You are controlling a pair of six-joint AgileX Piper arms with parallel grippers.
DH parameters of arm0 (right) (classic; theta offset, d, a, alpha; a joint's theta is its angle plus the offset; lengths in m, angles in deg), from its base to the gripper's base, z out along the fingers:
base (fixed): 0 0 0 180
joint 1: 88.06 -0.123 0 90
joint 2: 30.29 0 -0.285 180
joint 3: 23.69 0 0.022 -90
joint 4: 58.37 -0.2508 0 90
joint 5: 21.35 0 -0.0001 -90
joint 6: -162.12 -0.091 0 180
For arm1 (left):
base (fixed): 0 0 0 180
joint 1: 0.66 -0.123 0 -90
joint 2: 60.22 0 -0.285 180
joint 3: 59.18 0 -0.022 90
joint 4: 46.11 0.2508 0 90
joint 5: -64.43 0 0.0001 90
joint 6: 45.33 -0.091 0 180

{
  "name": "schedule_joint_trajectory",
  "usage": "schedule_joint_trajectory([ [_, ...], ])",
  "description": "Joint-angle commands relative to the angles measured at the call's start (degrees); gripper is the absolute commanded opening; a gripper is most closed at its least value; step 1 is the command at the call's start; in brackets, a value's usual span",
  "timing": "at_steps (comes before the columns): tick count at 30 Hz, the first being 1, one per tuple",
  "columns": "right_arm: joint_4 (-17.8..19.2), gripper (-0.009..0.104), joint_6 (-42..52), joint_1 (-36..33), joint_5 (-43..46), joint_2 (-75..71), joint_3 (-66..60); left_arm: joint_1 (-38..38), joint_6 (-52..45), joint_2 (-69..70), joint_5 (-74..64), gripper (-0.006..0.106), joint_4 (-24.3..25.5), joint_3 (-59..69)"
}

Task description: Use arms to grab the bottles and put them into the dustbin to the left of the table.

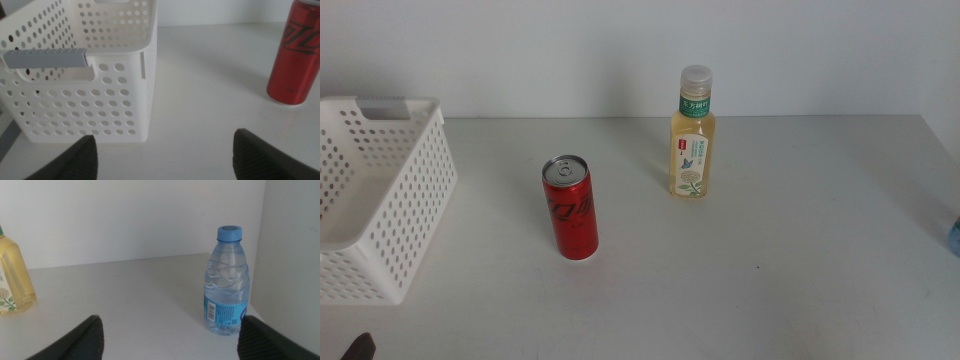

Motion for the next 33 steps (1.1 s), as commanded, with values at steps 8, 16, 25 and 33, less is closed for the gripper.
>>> schedule_joint_trajectory([
  [8, 0.69, 0.094, 0.37, 0.29, 4.03, -1.2, 0.54, 6.4, -0.96, -20.06, 18.63, 0.091, -4.33, -5.36],
  [16, 0.69, 0.094, 0.37, 0.29, 4.03, -1.2, 0.54, 15.69, -2.15, -42.13, 41.06, 0.091, -4.3, -6.81],
  [25, 0.69, 0.094, 0.37, 0.29, 4.03, -1.2, 0.54, 18.03, -2.2, -59.46, 57.41, 0.091, -3.93, -6.81],
  [33, 0.69, 0.094, 0.37, 0.29, 4.03, -1.2, 0.54, 18.03, -2.15, -65.08, 67.7, 0.091, -3.77, -4.78],
])
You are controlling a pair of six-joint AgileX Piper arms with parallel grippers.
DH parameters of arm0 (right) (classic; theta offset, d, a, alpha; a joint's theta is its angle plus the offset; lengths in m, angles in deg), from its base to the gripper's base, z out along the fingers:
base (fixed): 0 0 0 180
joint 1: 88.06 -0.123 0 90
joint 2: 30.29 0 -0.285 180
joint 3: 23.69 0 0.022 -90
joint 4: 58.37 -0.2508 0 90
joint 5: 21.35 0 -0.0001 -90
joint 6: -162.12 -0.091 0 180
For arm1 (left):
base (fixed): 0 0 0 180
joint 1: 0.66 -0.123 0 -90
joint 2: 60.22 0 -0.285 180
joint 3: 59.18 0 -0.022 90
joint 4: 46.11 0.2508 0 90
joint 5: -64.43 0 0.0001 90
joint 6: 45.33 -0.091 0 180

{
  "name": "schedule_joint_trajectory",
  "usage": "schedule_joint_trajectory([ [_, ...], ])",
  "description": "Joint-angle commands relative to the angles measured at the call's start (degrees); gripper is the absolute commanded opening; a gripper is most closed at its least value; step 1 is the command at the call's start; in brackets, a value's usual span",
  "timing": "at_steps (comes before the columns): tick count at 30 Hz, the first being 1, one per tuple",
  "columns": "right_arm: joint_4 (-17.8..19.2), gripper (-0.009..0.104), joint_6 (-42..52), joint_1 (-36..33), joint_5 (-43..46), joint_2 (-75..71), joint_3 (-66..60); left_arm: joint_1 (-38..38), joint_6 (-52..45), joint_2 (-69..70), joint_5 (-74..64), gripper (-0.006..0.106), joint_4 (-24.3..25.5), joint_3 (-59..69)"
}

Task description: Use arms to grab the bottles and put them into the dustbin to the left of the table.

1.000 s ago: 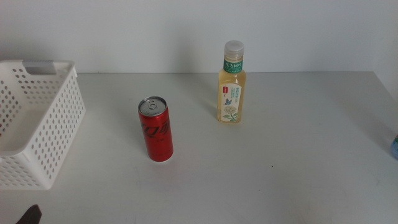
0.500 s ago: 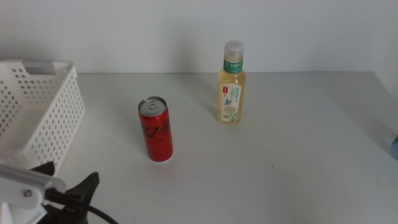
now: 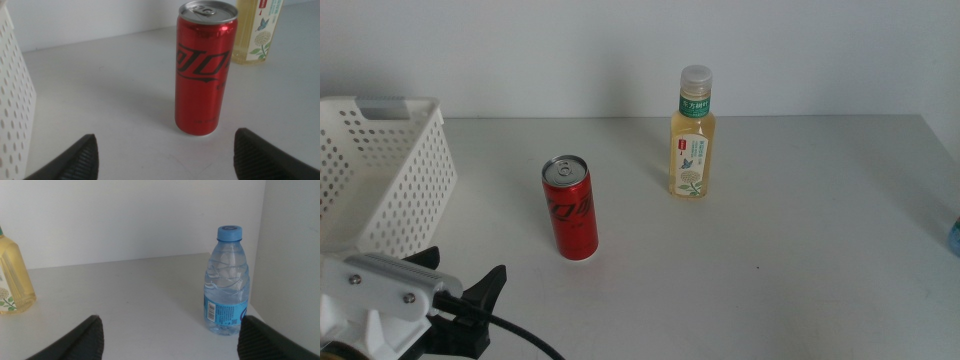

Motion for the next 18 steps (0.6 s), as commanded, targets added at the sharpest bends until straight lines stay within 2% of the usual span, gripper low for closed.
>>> schedule_joint_trajectory([
  [1, 0.69, 0.094, 0.37, 0.29, 4.03, -1.2, 0.54, 0.42, 0.28, -0.1, 9.11, 0.091, -0.62, 0.23],
  [12, 0.69, 0.094, 0.37, 0.29, 4.03, -1.2, 0.54, 0.42, 0.28, -0.1, 15.97, 0.091, -2.25, 3.9],
  [18, 0.69, 0.094, 0.37, 0.29, 4.03, -1.2, 0.54, 0.42, 0.82, -0.56, 15.63, 0.091, 2.09, 2.2],
])
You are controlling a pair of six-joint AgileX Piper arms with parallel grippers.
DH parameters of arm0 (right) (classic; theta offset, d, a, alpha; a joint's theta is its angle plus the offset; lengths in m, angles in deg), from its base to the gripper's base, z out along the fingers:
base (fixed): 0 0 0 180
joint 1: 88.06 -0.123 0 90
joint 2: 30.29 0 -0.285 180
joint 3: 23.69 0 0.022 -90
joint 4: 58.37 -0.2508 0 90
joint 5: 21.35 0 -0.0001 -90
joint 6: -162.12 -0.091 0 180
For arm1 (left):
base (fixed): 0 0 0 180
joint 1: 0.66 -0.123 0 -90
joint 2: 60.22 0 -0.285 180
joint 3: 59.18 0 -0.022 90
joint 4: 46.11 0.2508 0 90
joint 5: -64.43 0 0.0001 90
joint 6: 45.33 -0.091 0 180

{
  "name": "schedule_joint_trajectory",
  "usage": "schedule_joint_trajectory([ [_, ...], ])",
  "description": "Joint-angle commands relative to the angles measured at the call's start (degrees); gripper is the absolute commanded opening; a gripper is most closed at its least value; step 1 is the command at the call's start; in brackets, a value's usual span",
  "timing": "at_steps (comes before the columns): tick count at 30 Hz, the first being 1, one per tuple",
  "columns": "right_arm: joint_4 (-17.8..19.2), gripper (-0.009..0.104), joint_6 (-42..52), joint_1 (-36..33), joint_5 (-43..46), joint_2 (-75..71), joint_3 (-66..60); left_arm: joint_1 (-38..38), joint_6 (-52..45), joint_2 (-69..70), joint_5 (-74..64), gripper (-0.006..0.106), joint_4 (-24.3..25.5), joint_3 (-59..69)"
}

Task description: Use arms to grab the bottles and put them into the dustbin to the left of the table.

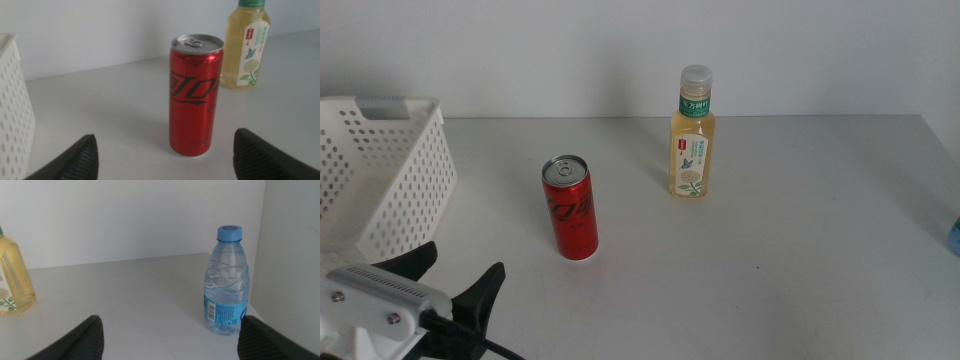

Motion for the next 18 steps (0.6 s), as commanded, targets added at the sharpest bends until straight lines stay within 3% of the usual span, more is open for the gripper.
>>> schedule_joint_trajectory([
  [1, 0.69, 0.094, 0.37, 0.29, 4.03, -1.2, 0.54, 0.42, 1.55, -0.5, 3.92, 0.091, 2.45, -2.2],
  [8, 0.69, 0.094, 0.37, 0.29, 4.03, -1.2, 0.54, 0.42, 5.64, -10.13, 2.47, 0.091, 7.59, -9.63],
  [18, 0.69, 0.094, 0.37, 0.29, 4.03, -1.2, 0.54, 0.42, 8.9, -25.99, 7.68, 0.091, 10.82, -21.06],
])
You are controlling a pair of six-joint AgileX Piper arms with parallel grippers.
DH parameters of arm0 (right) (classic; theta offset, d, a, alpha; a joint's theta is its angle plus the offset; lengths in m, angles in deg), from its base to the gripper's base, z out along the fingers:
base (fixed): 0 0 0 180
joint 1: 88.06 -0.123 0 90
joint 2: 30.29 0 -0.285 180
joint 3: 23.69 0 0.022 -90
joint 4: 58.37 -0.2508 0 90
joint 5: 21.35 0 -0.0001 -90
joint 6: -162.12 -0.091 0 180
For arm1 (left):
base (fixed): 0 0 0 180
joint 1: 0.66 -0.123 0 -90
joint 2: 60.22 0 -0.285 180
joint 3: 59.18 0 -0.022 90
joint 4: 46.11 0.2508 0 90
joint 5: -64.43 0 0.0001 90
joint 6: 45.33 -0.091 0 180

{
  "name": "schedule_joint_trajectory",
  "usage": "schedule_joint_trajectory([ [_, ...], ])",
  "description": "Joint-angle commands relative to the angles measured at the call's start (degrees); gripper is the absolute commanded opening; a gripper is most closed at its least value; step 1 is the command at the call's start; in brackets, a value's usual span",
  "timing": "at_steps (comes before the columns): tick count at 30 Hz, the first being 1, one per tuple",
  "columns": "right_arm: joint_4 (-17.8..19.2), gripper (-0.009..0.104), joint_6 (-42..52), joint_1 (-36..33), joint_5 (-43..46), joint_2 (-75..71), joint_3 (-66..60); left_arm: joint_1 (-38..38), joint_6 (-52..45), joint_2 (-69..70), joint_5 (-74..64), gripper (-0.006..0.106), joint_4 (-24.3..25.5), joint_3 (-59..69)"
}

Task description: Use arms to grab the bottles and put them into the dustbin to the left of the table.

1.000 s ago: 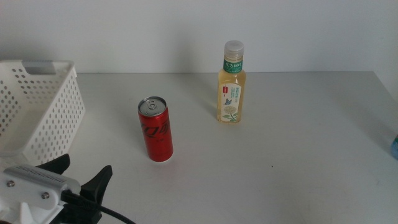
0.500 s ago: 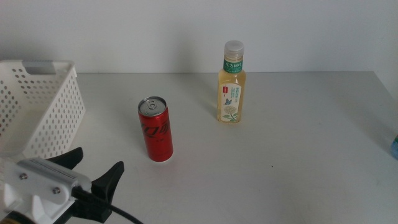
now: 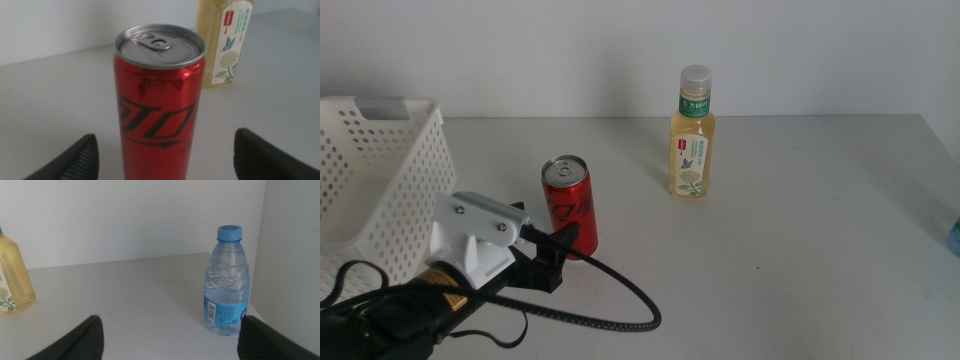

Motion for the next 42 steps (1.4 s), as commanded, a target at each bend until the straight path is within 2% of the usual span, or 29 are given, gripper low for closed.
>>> schedule_joint_trajectory([
  [1, 0.69, 0.094, 0.37, 0.29, 4.03, -1.2, 0.54, 0.42, 2.03, -1.48, 5.56, 0.091, 0.48, -3.7],
  [6, 0.69, 0.094, 0.37, 0.29, 4.03, -1.2, 0.54, 0.42, 2.87, -7.16, 5.51, 0.091, 2.72, -8.87],
  [17, 0.69, 0.094, 0.37, 0.29, 4.03, -1.2, 0.54, 0.42, 4.05, -14.72, 5.32, 0.09, 2.74, -16.19],
  [21, 0.69, 0.094, 0.37, 0.29, 4.03, -1.2, 0.54, 0.3, 5.75, -15.51, 4.88, 0.074, 2.3, -16.74],
  [25, 0.69, 0.094, 0.37, 0.29, 4.03, -1.2, 0.54, 0.3, 5.8, -15.52, 4.93, 0.045, 3.65, -16.74],
  [28, 0.69, 0.094, 0.37, 0.29, 4.03, -1.2, 0.54, 0.3, 6.86, -15.33, 3.77, 0.023, 2.65, -16.74],
  [31, 0.69, 0.094, 0.37, 0.29, 4.03, -1.2, 0.54, 0.3, 8.09, -14.12, 1.14, 0.017, 2.46, -16.74],
  [37, 0.69, 0.094, 0.37, 0.29, 4.03, -1.2, 0.54, 0.38, 8.32, -7.06, -7.65, 0.017, 2.75, -16.74],
  [42, 0.69, 0.094, 0.37, 0.29, 4.03, -1.2, 0.54, 0.31, 8.22, 2.21, -21.03, 0.017, 2.75, -17.82],
])
